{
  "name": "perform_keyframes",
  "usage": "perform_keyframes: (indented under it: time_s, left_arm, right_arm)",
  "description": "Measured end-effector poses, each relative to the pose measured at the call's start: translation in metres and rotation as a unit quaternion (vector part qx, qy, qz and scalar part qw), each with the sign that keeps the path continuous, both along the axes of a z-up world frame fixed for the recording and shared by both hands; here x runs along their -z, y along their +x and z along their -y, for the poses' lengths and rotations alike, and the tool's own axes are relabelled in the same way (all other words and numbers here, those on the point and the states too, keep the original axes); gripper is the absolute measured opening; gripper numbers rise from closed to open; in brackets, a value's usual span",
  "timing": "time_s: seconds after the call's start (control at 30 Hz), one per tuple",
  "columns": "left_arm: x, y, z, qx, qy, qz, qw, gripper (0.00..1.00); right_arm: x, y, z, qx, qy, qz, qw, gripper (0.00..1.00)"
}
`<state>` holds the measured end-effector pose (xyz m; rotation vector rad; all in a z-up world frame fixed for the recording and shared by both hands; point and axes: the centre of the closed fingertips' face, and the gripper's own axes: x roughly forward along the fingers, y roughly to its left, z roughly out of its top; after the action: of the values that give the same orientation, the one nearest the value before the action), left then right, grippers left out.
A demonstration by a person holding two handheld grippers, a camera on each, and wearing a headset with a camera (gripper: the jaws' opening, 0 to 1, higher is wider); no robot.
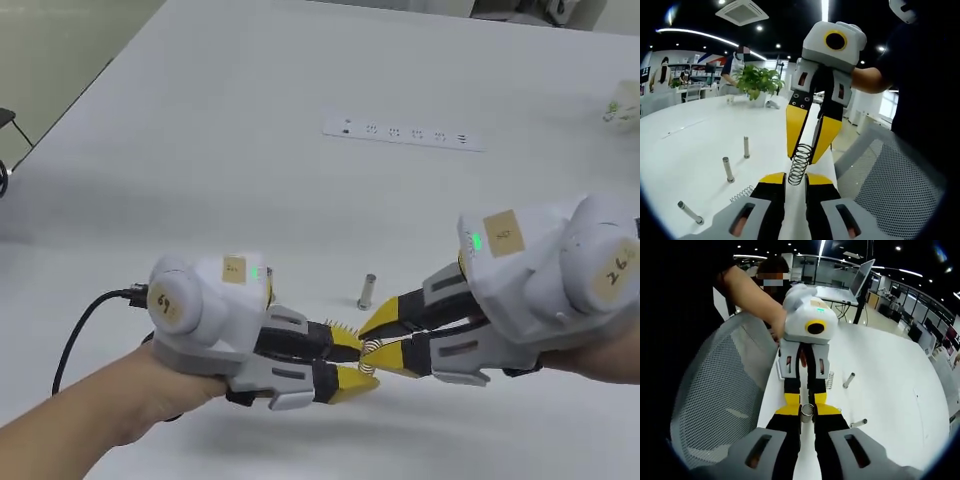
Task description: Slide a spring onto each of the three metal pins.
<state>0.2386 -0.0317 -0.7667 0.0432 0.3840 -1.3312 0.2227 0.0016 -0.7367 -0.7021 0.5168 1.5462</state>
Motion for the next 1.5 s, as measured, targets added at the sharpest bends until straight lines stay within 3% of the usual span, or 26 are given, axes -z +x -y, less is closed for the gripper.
perform_keyframes:
  time_s: [0.5,0.7,0.8,1.1,1.13,1.17,1.5]
  left_arm:
    - [0.001,0.003,-0.013,-0.022,0.009,-0.001,0.9997,0.25]
    - [0.007,0.001,-0.026,-0.027,0.026,-0.004,0.9993,0.26]
    - [0.007,0.003,-0.034,-0.040,0.023,-0.022,0.9987,0.31]
    - [0.010,0.004,-0.057,-0.070,0.031,-0.024,0.9968,0.41]
    - [0.011,0.004,-0.060,-0.074,0.032,-0.026,0.9964,0.42]
    - [0.013,0.004,-0.063,-0.083,0.029,-0.043,0.9952,0.44]
    - [0.014,0.011,-0.093,-0.127,0.034,-0.040,0.9905,0.62]
  right_arm:
    - [-0.004,0.008,-0.001,0.012,0.008,0.011,0.9998,0.06]
    - [-0.003,0.013,0.002,0.017,0.007,0.020,0.9996,0.06]
    - [-0.003,0.015,0.003,0.018,0.006,0.023,0.9995,0.06]
    - [-0.002,0.022,0.008,0.030,0.005,0.027,0.9992,0.07]
    - [-0.002,0.023,0.009,0.031,0.005,0.029,0.9991,0.07]
    - [-0.002,0.024,0.010,0.033,0.004,0.030,0.9990,0.07]
    - [-0.001,0.032,0.020,0.051,-0.001,0.035,0.9981,0.07]
